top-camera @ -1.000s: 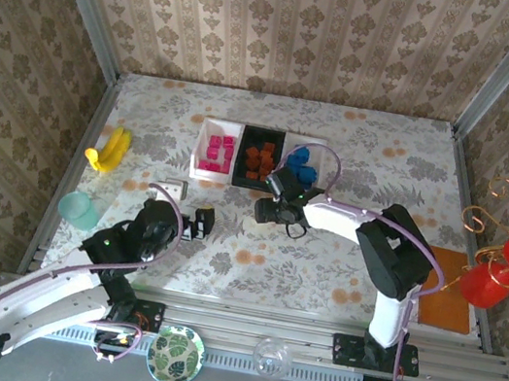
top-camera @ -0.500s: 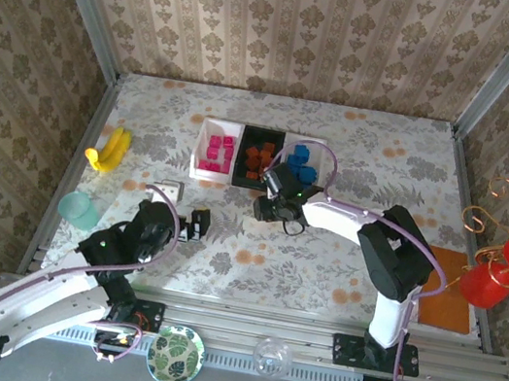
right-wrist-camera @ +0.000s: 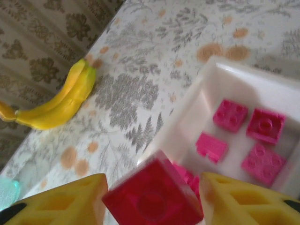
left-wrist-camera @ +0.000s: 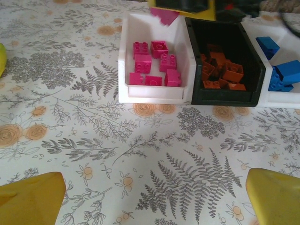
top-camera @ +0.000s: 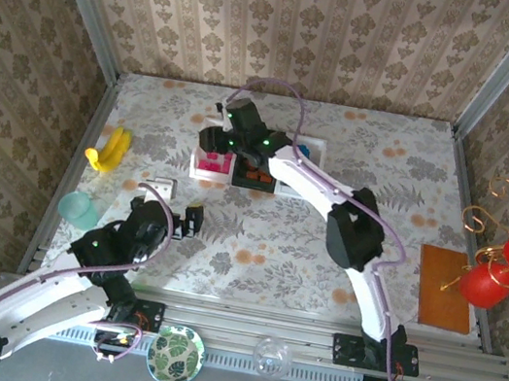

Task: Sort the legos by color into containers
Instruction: Place the lego in the container, then reset both arms

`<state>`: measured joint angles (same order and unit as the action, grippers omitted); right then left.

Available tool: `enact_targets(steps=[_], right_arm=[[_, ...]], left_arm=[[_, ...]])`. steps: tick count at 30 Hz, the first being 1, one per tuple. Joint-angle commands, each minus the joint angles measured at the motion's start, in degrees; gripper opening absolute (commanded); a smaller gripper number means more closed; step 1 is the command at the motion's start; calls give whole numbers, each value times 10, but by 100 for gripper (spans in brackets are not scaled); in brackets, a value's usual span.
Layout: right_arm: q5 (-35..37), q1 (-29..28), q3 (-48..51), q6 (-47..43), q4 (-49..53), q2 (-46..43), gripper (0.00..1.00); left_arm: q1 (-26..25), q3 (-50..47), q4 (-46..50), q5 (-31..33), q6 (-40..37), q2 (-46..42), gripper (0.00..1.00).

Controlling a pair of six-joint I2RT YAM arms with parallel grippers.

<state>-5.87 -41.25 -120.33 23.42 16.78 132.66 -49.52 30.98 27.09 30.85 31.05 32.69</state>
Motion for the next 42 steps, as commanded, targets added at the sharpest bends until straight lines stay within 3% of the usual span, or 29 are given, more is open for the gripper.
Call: enact_targets(steps=[1, 5, 8, 11, 14, 18, 21, 28, 33, 35, 42], right_arm=[[5, 21, -103, 29, 85, 60, 67], [18, 27, -95, 27, 83, 30, 78], [36, 27, 56, 17, -5, -81, 81], [59, 27, 245, 16, -114, -215, 84], [100, 27, 415, 16, -200, -335, 89], [159, 27, 572, 3, -239, -451, 97], [213, 30, 658, 10, -234, -517, 100], [237, 75, 741, 28, -176, -628, 100], [217, 133, 764, 30, -157, -672, 100], [216, 149, 771, 30, -153, -683, 100], [285, 182, 818, -3, -190, -725, 100]], left_arm=[[7, 16, 8, 30, -19, 4, 100], [19, 10, -19, 24, -36, 17, 100], [44, 12, -42, 20, -48, 33, 100], [66, 2, -113, 0, -112, 47, 100], [89, -21, -204, 36, -165, 70, 100], [130, -78, -411, 51, -238, 131, 100], [181, -70, -475, 32, -236, 199, 100], [300, -34, -539, -18, -335, 325, 100], [383, -64, -585, -67, -332, 387, 100], [401, -83, -643, -67, -334, 421, 100], [438, -111, -814, -167, -359, 520, 100]])
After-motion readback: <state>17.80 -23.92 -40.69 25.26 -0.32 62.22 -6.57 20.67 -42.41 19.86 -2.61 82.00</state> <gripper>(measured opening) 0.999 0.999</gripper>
